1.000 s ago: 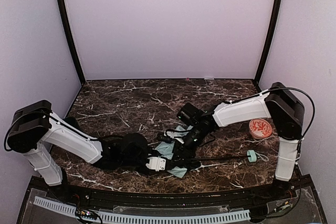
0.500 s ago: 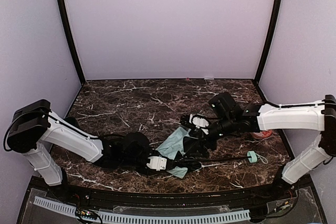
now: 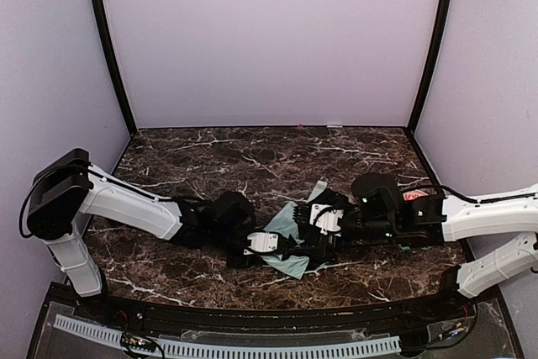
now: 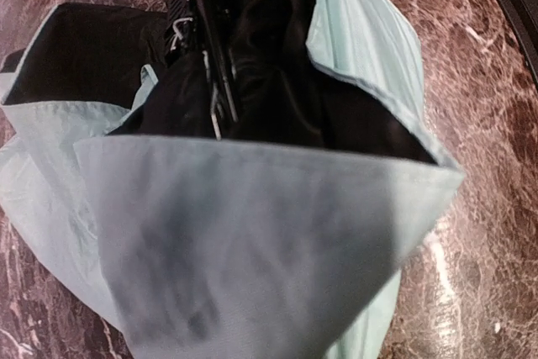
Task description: Put away the umbrella
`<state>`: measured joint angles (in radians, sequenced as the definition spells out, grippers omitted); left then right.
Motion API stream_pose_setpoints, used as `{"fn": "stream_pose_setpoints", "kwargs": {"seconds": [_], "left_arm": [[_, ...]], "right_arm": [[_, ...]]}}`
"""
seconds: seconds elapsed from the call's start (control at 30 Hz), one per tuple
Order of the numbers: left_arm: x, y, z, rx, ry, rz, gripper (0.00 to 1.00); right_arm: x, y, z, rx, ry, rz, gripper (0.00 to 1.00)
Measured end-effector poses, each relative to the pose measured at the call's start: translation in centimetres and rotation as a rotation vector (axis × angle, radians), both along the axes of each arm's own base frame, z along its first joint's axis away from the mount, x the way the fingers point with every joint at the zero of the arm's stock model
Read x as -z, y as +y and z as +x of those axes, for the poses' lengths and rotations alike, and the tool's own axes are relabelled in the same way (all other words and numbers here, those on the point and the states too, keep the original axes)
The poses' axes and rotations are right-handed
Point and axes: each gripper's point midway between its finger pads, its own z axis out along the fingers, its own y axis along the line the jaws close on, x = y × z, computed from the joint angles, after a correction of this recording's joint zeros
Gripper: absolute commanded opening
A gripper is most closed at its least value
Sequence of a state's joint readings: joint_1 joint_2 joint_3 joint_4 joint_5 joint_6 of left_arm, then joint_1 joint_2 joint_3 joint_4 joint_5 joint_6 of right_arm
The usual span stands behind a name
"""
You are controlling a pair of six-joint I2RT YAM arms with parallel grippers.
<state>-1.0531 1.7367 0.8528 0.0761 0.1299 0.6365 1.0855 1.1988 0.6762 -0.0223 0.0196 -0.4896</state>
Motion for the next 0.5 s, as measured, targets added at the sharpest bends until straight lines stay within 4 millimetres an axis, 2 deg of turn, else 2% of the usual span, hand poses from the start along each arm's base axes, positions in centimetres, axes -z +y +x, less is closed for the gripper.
{"fn": "stream_pose_setpoints", "kwargs": {"seconds": [0.1,0.3,0.4,0.5], "left_arm": [[0.2,-0.6,0.3,-0.033,0.139,0.011,0.0],[0.5,-0.5,0.0,-0.065,0.336,0.032,0.0],[0.5,-0.6,-0.2,-0.072,0.421,0.036,0.0],[0.5,-0.5,-0.5,-0.074,0.487,0.041,0.0]], "right_arm": [[0.7,0.1,-1.3,-0.03,0.005,-0.013,0.99],[1.8,-0.9,-3.4,-0.055,0.022,-0.006,0.98],[2.9,-0.3,-5.0,-0.104,-0.002,-0.032,0.99],[4.8,0.6,-5.5,-0.132,-0.041,-0.087,1.0]]}}
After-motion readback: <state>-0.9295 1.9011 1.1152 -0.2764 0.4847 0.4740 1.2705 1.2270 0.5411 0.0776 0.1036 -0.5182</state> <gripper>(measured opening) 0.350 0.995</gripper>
